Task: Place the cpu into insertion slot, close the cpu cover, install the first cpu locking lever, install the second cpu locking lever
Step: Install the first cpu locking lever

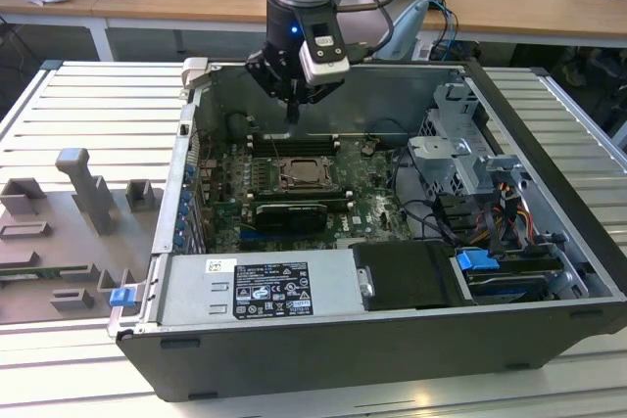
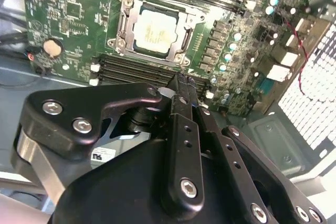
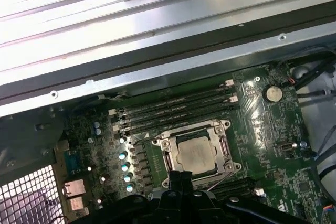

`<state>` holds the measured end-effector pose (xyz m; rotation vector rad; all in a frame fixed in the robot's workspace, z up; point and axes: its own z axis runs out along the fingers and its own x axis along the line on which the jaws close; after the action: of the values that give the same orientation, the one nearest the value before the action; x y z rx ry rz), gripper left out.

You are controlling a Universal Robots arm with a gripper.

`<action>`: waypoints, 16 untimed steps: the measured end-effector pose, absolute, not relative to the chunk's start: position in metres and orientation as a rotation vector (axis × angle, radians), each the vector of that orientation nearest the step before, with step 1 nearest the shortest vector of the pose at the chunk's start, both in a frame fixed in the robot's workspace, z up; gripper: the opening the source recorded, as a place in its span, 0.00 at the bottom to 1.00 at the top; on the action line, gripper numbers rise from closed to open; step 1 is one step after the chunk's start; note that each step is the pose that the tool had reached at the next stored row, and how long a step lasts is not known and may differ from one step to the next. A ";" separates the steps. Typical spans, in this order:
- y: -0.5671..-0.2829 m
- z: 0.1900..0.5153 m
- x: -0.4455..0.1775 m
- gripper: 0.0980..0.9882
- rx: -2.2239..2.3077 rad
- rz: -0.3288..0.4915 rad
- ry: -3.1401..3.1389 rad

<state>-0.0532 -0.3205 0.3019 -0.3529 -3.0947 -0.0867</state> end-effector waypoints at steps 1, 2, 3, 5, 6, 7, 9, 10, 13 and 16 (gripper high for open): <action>-0.321 0.301 -0.054 0.01 -0.340 -0.088 -3.096; -0.321 0.301 -0.054 0.01 -0.333 -0.089 -3.096; -0.321 0.300 -0.054 0.01 -0.328 -0.090 -3.096; -0.321 0.300 -0.055 0.01 -0.318 -0.093 -3.097; -0.321 0.300 -0.055 0.01 -0.315 -0.094 -3.097; -0.321 0.300 -0.055 0.01 -0.314 -0.094 -3.097; -0.321 0.299 -0.055 0.01 -0.314 -0.094 -3.098; -0.321 0.299 -0.055 0.01 -0.313 -0.095 -3.098; -0.321 0.296 -0.056 0.01 -0.309 -0.094 -3.098; -0.321 0.293 -0.056 0.01 -0.292 -0.095 -3.099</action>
<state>-0.0560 -0.3206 0.2930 -0.2920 -3.0990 -0.0954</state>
